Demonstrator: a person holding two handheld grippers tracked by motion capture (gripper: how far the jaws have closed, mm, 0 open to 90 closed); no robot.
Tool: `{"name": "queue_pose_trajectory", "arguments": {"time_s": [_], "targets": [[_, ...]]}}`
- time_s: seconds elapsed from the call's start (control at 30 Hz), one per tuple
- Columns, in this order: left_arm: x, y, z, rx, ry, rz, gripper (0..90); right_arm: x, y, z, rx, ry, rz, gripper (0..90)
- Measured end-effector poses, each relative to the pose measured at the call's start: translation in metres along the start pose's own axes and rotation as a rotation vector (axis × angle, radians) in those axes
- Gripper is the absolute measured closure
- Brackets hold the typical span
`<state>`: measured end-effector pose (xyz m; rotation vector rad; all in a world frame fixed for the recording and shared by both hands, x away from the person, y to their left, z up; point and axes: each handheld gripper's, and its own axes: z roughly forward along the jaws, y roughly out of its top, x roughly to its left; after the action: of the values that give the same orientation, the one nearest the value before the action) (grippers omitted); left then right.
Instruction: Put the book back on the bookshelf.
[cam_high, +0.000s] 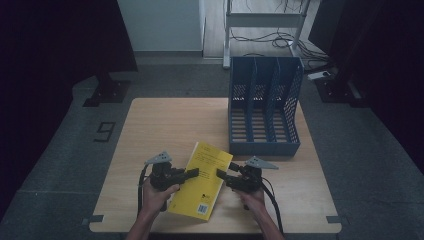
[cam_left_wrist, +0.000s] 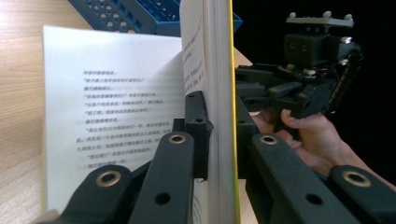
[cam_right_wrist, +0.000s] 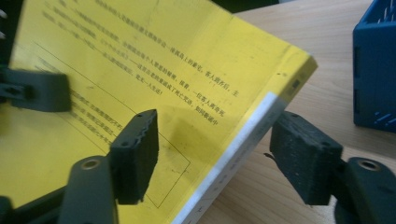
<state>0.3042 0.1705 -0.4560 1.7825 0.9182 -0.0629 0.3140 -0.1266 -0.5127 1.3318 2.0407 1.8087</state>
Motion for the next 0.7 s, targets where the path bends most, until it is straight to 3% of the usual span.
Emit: {"name": "queue_pose_trajectory", "arguments": {"time_s": [0.53, 0.67, 0.7], "targets": [[0.006, -0.002, 0.002, 0.006, 0.0, -0.019, 82.9, -0.003, -0.001, -0.003, -0.038, 0.03, 0.027, 42.5], [0.01, -0.003, 0.003, 0.014, -0.012, -0.038, 83.0, -0.006, -0.002, -0.003, -0.053, 0.064, 0.048, 45.4], [0.012, -0.003, 0.003, 0.019, -0.035, -0.049, 82.9, -0.006, -0.003, -0.003, -0.052, 0.098, 0.05, 47.8]]}}
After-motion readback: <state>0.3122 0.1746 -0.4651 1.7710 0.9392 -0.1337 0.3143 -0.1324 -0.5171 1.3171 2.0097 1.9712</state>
